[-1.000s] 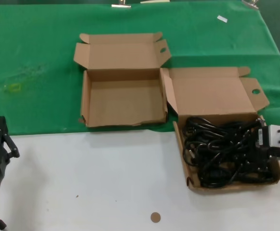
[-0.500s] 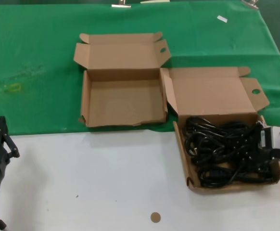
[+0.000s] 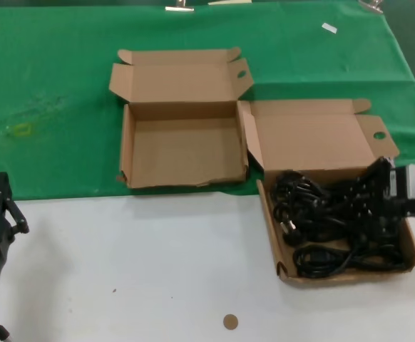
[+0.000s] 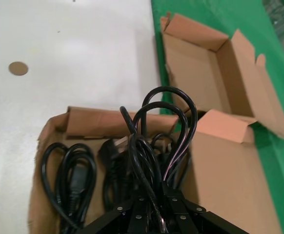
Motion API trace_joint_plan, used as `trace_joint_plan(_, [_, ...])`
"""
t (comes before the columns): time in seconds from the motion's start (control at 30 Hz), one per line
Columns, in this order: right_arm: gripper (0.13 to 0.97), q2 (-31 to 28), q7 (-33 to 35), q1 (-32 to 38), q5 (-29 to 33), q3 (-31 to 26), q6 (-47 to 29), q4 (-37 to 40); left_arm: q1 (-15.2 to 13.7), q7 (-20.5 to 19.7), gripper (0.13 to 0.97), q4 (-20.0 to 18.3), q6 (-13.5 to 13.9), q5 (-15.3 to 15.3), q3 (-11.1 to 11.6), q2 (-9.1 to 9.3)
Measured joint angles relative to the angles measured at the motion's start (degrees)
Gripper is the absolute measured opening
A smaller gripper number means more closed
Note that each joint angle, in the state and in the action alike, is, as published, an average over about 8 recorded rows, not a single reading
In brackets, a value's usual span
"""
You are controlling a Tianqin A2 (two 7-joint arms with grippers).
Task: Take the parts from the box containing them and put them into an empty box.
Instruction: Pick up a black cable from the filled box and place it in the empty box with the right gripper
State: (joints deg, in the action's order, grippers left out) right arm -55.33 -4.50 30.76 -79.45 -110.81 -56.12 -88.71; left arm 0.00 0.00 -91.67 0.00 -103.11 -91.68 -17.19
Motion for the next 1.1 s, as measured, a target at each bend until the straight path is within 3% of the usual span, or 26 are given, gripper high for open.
trace_joint_plan(0.37, [0.177,5.01,-1.72,11.08,2.97,-2.65,-4.99,1.29,0.0,0.0,0.144,0.0,0.0,0.0,0.0,0.0])
trace_joint_plan(0.77, [0.177,19.16,-1.54,24.26,8.85,-8.93,-5.68,11.76,0.0,0.0,0.144,0.0,0.0,-0.01,0.0,0.0])
trace_joint_plan(1.1, [0.177,29.73,-1.0,30.39,12.44,-12.84,-3.18,20.89,0.0,0.0,0.144,0.0,0.0,-0.01,0.0,0.0])
